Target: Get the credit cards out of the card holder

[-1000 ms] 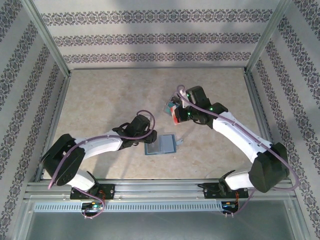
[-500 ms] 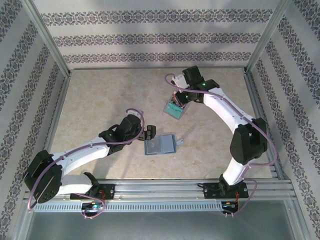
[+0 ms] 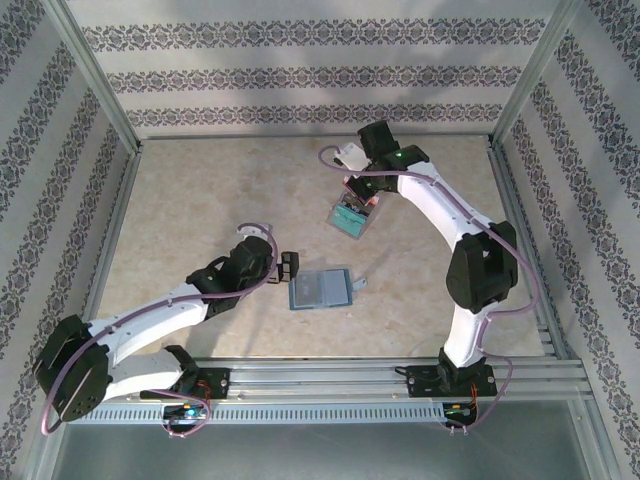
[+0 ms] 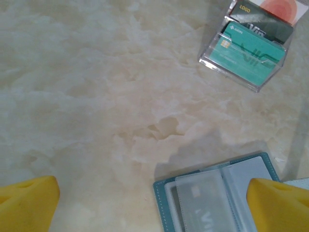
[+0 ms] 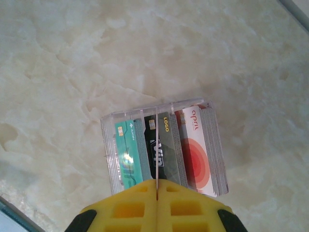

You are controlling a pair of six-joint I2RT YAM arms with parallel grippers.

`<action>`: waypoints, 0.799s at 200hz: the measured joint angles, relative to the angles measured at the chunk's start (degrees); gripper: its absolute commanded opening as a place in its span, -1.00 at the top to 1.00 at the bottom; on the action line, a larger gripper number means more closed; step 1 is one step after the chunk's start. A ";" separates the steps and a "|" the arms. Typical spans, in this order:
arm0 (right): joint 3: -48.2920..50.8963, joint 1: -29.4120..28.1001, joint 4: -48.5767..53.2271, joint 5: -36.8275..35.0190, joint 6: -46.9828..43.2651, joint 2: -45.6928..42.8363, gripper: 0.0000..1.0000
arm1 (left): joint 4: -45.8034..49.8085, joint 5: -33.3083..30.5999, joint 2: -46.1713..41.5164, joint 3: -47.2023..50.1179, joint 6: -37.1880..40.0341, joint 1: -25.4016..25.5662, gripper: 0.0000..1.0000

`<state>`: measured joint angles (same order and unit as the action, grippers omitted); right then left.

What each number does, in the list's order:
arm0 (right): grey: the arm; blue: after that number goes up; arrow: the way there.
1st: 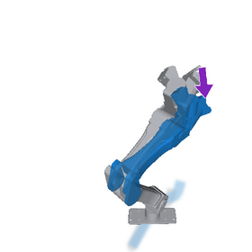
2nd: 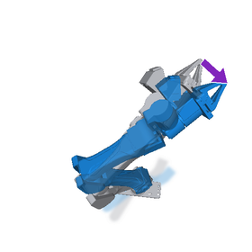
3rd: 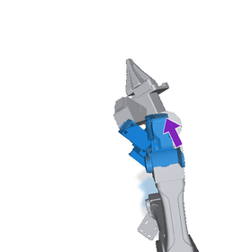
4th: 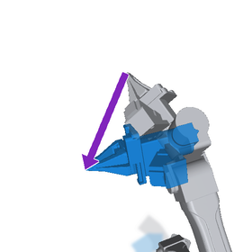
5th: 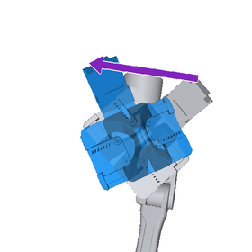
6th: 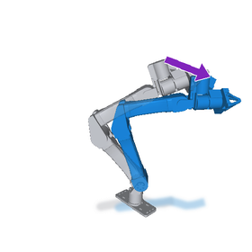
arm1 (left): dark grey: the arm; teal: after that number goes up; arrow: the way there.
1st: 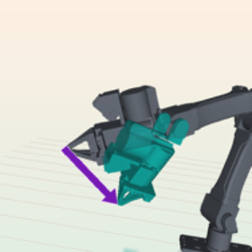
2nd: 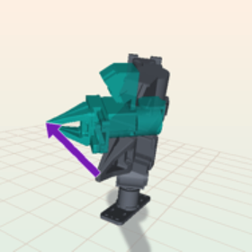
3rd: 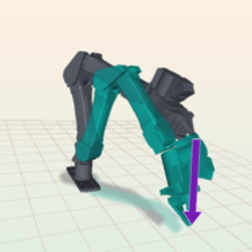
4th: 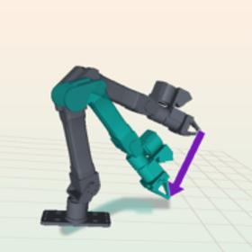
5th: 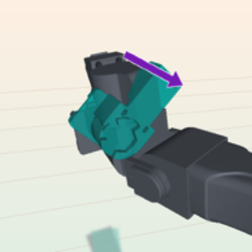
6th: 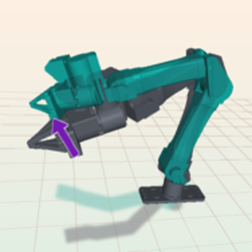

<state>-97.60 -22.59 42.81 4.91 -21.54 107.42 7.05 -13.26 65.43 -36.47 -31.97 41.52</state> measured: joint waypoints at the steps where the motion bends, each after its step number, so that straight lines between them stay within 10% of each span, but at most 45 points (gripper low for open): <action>1: -0.09 0.00 0.04 -0.02 -0.07 0.07 1.00 | 0.00 -0.04 -0.04 0.02 0.02 0.00 -0.99; 160: -10.34 0.92 5.03 -3.19 -6.99 10.43 1.00 | 0.33 -3.98 -2.19 1.33 -0.17 -0.28 -0.99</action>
<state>-107.94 -21.67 47.83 1.72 -28.53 117.84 7.38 -17.23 63.24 -35.14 -32.14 41.23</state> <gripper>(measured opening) 0.053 0.993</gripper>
